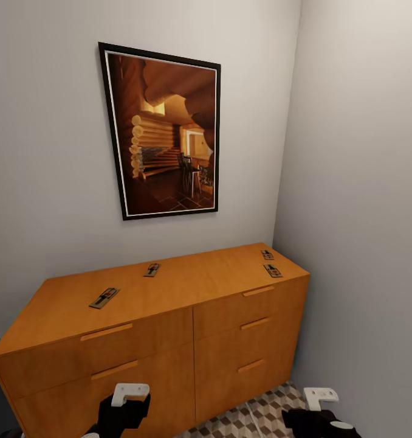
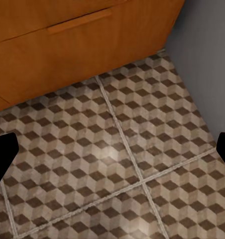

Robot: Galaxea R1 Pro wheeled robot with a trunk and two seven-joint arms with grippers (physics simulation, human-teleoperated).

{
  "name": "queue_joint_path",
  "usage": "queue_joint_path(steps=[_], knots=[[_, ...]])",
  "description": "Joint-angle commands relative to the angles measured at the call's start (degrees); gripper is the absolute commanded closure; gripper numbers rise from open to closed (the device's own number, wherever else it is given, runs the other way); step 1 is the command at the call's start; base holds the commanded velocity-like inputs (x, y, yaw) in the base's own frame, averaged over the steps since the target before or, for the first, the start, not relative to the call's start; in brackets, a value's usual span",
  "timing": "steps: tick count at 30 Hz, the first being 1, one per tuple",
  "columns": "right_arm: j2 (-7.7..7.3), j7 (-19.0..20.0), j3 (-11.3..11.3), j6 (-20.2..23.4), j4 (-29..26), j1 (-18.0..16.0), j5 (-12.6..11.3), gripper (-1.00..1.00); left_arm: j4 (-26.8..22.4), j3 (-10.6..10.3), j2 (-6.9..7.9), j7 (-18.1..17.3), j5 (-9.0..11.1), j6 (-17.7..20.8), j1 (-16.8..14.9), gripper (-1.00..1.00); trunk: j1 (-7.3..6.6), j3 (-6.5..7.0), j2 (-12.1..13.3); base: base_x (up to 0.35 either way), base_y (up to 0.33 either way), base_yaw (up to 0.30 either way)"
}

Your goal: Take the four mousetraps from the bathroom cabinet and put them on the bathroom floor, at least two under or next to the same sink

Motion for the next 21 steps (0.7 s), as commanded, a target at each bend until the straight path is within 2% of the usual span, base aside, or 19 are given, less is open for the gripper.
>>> queue_joint_path(steps=[1, 9, 21], knots=[[-0.03, -0.01, 0.01, 0.43, -0.29, -0.01, 0.04, -1.00, -0.59, -0.02, -0.02, -0.01, -0.29, 1.64, -0.01, -1.00, 0.00, -0.05, -0.03, 0.000, 0.000, 0.000], [-0.07, -0.01, 0.01, 0.66, -0.56, -0.01, 0.05, -1.00, -1.19, -0.65, -0.09, -0.01, -0.24, 4.06, -0.01, -1.00, 0.00, -0.05, -0.03, 0.000, 0.000, 0.000], [0.00, -0.01, 0.09, 0.67, -0.47, -0.01, 0.06, -1.00, -0.85, -1.09, -0.11, -0.01, -0.09, 4.06, -0.01, -1.00, 0.00, -0.05, -0.03, 0.000, 0.000, 0.000]])
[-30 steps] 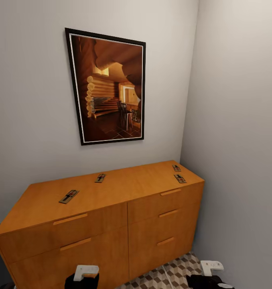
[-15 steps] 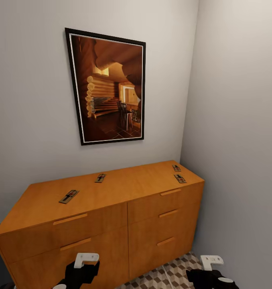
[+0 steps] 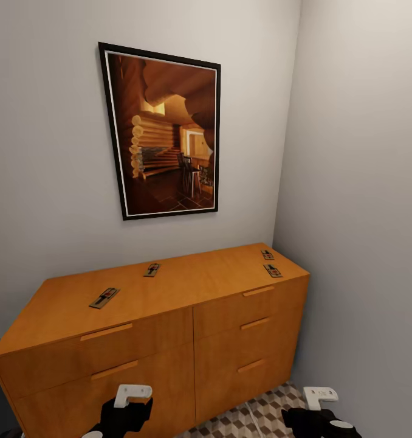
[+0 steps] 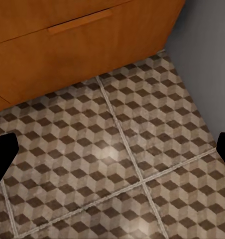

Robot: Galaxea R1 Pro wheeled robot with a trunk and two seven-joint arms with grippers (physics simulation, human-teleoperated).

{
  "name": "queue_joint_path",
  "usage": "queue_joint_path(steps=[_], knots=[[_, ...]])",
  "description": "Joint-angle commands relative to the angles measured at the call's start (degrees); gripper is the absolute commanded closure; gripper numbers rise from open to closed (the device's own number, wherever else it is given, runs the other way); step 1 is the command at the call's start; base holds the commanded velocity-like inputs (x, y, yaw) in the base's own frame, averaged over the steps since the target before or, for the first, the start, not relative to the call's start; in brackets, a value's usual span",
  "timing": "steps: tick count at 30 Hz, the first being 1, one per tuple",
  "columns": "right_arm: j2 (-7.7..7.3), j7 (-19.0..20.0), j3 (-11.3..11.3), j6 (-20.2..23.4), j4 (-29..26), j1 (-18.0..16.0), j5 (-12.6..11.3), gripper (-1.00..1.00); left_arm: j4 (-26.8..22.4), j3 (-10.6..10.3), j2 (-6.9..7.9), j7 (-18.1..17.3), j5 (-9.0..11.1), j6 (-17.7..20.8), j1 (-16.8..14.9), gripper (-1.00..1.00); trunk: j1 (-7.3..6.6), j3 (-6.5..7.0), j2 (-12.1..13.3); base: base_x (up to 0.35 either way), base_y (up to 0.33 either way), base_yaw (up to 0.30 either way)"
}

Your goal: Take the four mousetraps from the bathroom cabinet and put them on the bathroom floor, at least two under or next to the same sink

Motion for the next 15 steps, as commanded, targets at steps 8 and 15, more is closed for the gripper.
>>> queue_joint_path(steps=[8, 15], knots=[[0.00, -0.01, 0.02, 0.27, -0.08, -0.01, 0.04, -1.00, -0.07, -0.08, -0.02, -0.01, -0.09, 0.55, -0.01, -1.00, 0.00, -0.05, -0.03, -0.138, -0.029, 0.000], [-0.05, -0.01, -0.02, 0.27, -0.07, -0.01, 0.04, -1.00, -0.07, -0.09, -0.01, -0.01, -0.01, 0.61, -0.01, -1.00, 0.00, -0.05, -0.03, -0.287, -0.075, 0.000]])
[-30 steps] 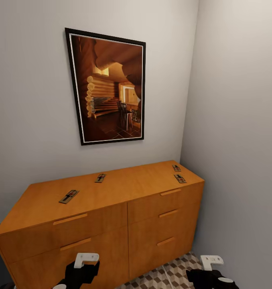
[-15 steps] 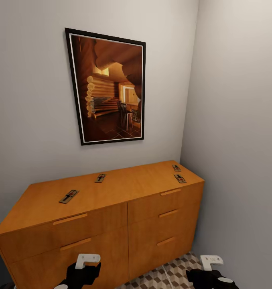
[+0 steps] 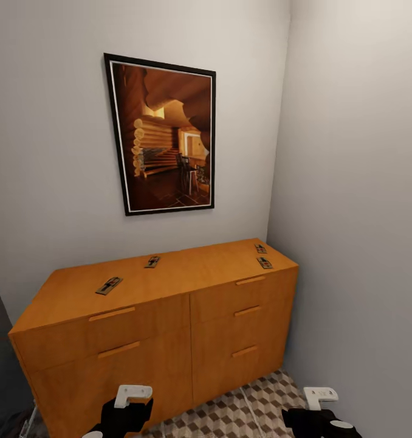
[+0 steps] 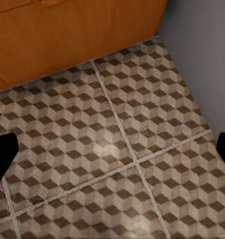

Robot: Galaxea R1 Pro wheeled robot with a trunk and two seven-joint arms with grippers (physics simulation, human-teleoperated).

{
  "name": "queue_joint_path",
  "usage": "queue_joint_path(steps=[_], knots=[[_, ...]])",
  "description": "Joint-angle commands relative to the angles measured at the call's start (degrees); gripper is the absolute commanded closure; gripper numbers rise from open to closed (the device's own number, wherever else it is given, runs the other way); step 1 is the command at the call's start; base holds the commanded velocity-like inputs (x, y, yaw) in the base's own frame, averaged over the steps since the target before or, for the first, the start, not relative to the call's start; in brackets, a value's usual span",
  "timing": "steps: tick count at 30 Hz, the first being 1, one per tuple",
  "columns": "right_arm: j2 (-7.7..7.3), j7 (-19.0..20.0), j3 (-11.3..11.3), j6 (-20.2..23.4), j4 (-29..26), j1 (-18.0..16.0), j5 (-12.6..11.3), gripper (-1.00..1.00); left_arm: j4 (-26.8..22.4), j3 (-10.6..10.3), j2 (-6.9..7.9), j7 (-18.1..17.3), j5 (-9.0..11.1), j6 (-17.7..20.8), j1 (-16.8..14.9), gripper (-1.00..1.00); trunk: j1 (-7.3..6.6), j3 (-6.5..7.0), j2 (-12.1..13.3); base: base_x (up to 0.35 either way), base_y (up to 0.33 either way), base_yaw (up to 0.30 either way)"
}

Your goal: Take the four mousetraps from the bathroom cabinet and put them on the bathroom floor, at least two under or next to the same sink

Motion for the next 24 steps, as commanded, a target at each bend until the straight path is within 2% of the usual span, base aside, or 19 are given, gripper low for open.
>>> queue_joint_path(steps=[1, 9, 24], knots=[[-0.02, -0.01, 0.01, 0.25, -0.08, -0.01, 0.03, -1.00, -0.10, -0.01, -0.01, -0.01, -0.27, 0.31, -0.01, -1.00, -0.03, -0.05, -0.04, -0.308, -0.084, 0.000], [-0.04, -0.01, -0.02, 0.25, -0.08, -0.01, 0.03, -1.00, -0.10, -0.05, -0.01, -0.01, -0.35, -0.07, -0.01, -1.00, -0.03, -0.05, -0.04, -0.247, -0.061, 0.000], [-0.09, -0.08, -0.03, 0.28, -1.41, -0.37, 0.14, -1.00, -0.20, -0.36, -0.11, 0.00, -0.41, -0.24, -0.01, -1.00, -0.03, -0.05, -0.04, -0.036, -0.008, 0.000]])
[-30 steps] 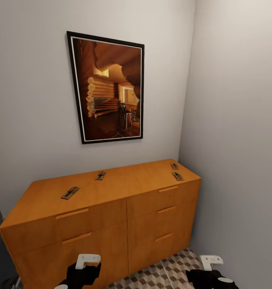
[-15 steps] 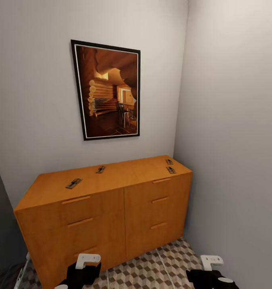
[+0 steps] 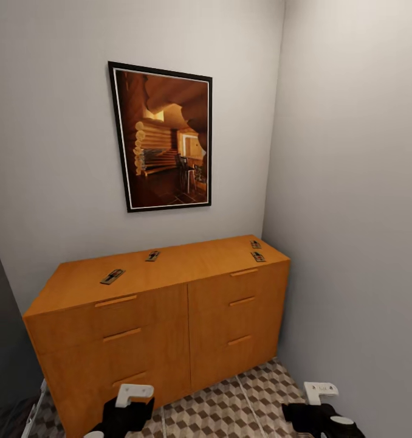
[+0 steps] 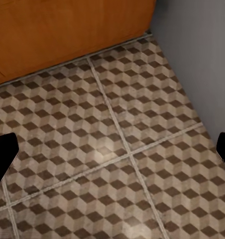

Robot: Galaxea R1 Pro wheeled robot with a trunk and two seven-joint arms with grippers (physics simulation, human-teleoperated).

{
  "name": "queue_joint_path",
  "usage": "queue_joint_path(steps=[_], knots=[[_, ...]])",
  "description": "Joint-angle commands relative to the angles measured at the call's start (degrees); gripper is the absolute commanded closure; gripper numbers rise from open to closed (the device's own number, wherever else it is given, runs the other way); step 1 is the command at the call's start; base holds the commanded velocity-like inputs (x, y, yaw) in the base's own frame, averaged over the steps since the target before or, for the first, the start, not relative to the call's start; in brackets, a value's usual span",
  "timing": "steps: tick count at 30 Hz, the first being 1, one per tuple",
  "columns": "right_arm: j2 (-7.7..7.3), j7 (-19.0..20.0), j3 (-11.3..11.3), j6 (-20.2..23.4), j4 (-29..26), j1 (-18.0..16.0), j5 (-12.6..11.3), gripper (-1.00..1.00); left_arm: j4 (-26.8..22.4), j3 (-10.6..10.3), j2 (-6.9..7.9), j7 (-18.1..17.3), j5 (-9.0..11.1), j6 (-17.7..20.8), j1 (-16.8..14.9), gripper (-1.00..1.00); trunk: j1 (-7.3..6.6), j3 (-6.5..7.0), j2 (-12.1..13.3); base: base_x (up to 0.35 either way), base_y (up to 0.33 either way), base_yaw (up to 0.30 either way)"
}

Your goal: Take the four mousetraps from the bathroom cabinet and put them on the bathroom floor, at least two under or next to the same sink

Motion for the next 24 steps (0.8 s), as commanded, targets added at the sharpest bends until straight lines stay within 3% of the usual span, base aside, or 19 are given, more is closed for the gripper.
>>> queue_joint_path(steps=[1, 7, 13, 18, 19, 24], knots=[[-0.01, -0.04, 0.03, 0.32, -0.53, -0.17, 0.06, -1.00, -0.21, -0.26, -0.06, 0.08, -0.35, 0.27, -0.01, -1.00, 0.00, -0.06, -0.04, -0.005, -0.001, 0.000], [0.01, -0.26, 0.07, 1.13, -3.03, -1.10, 0.10, -1.00, -2.07, -2.54, -1.25, 0.40, -0.56, 0.24, -0.01, -1.00, 0.00, -0.06, -0.04, -0.003, -0.001, 0.000], [0.03, -1.00, 0.04, 4.49, -5.20, -4.58, 0.11, -1.00, -8.64, -5.21, -3.51, 1.10, -1.47, 0.81, -0.01, -1.00, 0.00, -0.06, -0.04, 0.000, 0.000, 0.000], [0.08, -1.62, 0.05, 7.24, -5.77, -8.68, 0.11, -1.00, -13.59, -8.09, -5.04, 1.34, -5.63, 1.03, -0.20, -1.00, 0.00, -0.06, -0.04, 0.000, 0.000, 0.000], [0.08, -1.62, 0.05, 7.24, -5.77, -8.68, 0.11, -1.00, -13.59, -8.09, -5.04, 1.34, -5.63, 1.03, -0.20, -1.00, 0.00, -0.06, -0.04, 0.000, 0.000, 0.000], [0.10, -2.33, 0.04, 9.05, -5.95, -12.51, 0.11, -1.00, -15.31, -11.56, -6.46, 1.39, -10.49, 1.23, -2.20, -1.00, 0.00, -0.06, -0.04, 0.000, 0.000, 0.000]])
